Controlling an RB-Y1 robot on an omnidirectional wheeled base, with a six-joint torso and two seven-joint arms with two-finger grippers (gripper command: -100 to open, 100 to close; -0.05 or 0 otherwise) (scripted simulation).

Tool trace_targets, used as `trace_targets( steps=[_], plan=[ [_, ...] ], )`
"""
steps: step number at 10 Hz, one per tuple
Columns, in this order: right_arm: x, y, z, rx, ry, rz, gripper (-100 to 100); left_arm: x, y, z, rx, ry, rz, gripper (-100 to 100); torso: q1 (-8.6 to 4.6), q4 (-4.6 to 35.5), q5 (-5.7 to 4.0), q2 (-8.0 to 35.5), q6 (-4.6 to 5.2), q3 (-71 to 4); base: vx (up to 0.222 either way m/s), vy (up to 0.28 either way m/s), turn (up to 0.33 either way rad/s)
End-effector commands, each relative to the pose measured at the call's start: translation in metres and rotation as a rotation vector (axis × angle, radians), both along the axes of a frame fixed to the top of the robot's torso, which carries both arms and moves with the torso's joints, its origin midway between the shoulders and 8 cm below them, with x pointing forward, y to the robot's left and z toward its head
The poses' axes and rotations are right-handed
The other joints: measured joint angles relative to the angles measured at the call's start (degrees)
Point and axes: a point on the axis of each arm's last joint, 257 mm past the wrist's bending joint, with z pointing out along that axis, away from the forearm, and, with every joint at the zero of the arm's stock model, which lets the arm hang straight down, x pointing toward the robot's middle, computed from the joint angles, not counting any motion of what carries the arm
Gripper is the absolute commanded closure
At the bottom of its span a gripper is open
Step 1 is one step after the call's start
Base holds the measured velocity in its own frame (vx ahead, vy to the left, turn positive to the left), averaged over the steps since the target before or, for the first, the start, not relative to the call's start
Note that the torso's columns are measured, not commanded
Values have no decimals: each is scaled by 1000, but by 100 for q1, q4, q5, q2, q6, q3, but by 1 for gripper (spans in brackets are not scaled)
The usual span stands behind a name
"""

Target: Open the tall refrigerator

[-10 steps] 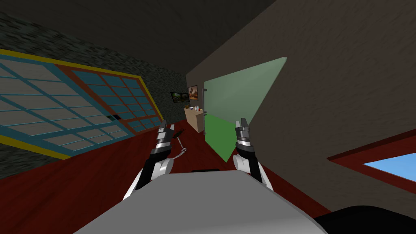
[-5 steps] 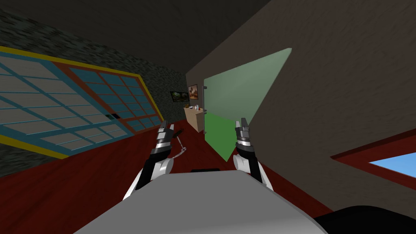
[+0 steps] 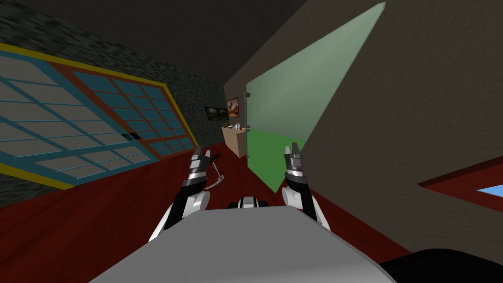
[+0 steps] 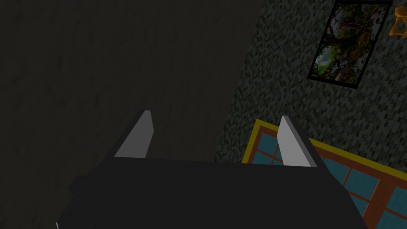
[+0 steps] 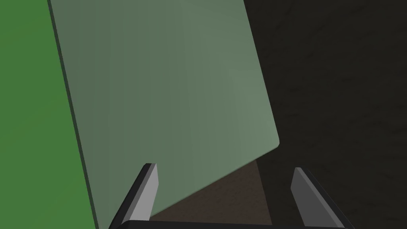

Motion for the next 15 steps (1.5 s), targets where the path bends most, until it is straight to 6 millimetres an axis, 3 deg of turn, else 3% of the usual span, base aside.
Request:
trace_targets(
  steps=[1, 4, 10, 15],
  plan=[
    [5, 13, -1, -95, 15, 21, -100, 0, 0, 0, 0, 1, 0, 0, 2, 188, 0, 189, 0, -397, 29, 14, -21],
    [10, 27, -3, -201, 27, 32, -100, 0, 0, 0, 0, 1, 0, 0, 3, 266, 1, 263, 0, -539, 33, 23, -20],
    [29, 71, -13, -578, 29, -8, -100, 0, 0, 0, 0, 1, 0, 0, 11, 268, 3, 265, 0, -539, 80, 57, -66],
    [40, 92, -21, -811, 2, -71, -100, 0, 0, 0, 0, 1, 0, 0, -1, 269, 0, 271, -1, -536, 67, 42, -54]
  ],
)
